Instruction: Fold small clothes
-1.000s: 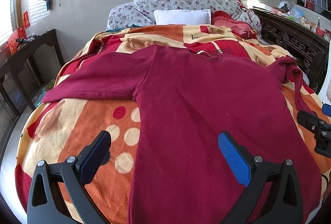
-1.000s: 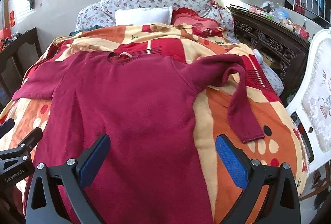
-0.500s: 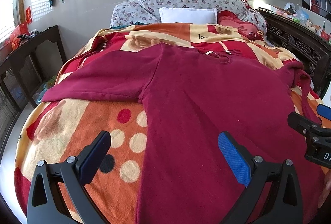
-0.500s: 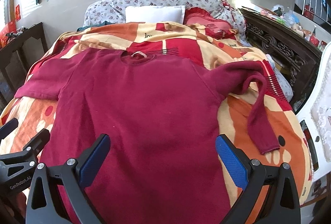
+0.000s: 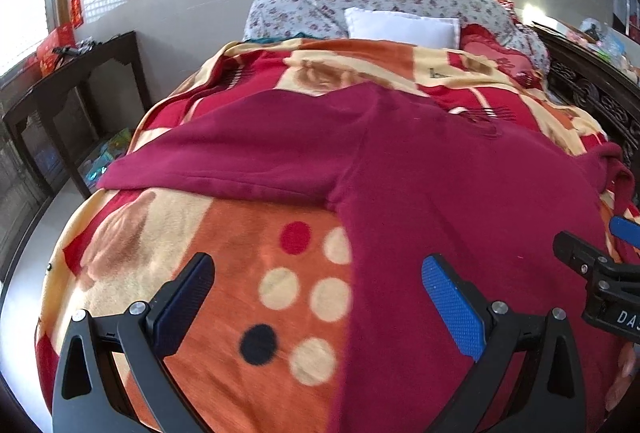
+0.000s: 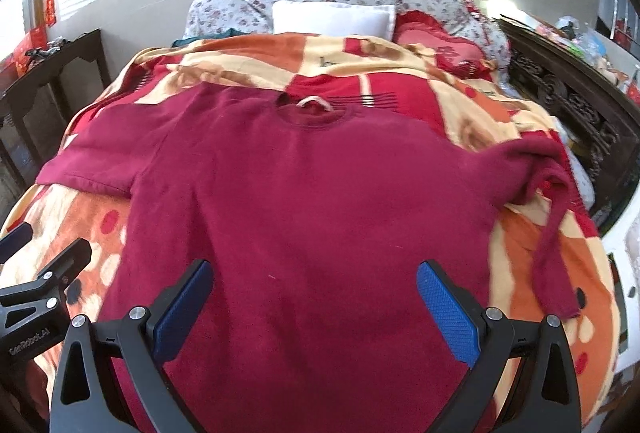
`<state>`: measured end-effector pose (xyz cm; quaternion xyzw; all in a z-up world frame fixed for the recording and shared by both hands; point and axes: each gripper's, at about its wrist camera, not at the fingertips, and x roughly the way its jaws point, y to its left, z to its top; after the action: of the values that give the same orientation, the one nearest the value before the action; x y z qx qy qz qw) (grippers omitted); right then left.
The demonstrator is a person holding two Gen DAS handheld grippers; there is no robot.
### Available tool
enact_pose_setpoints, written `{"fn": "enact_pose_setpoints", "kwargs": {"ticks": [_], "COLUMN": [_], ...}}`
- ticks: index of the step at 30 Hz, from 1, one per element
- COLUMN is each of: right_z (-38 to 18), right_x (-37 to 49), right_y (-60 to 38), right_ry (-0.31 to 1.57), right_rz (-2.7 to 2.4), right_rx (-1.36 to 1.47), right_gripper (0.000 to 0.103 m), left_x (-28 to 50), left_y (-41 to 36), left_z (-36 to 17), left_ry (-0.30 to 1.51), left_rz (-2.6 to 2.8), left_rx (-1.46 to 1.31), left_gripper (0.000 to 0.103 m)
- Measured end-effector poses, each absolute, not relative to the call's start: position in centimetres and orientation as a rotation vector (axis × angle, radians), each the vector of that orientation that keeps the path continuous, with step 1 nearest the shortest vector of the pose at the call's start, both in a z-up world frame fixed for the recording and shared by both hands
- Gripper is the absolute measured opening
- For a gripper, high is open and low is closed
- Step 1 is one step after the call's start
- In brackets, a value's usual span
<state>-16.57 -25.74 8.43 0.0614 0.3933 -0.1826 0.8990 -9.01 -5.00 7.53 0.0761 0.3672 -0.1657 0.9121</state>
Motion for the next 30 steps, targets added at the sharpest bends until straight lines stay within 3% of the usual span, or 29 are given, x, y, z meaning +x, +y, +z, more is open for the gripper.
{"fn": "enact_pose_setpoints", "kwargs": {"ticks": [16, 30], "right_z": [7.0, 5.5], "right_x": [-11.5, -10.0], "right_y": [-20.5, -19.8], "right_ry": [0.797, 0.846], "right_rz": [-0.174, -0.134], "right_rx": [0.099, 0.121], "right_gripper": [0.103, 0.103], "left_x": [5.9, 14.9], "left_y": [11.7, 22.8], "left_z": [7.9, 4.5], "left_ry": [0.873, 0.913], "left_rz": [-0.081, 0.016], "left_rx": [-0.182, -0.495], "left_gripper": [0.103, 0.103]}}
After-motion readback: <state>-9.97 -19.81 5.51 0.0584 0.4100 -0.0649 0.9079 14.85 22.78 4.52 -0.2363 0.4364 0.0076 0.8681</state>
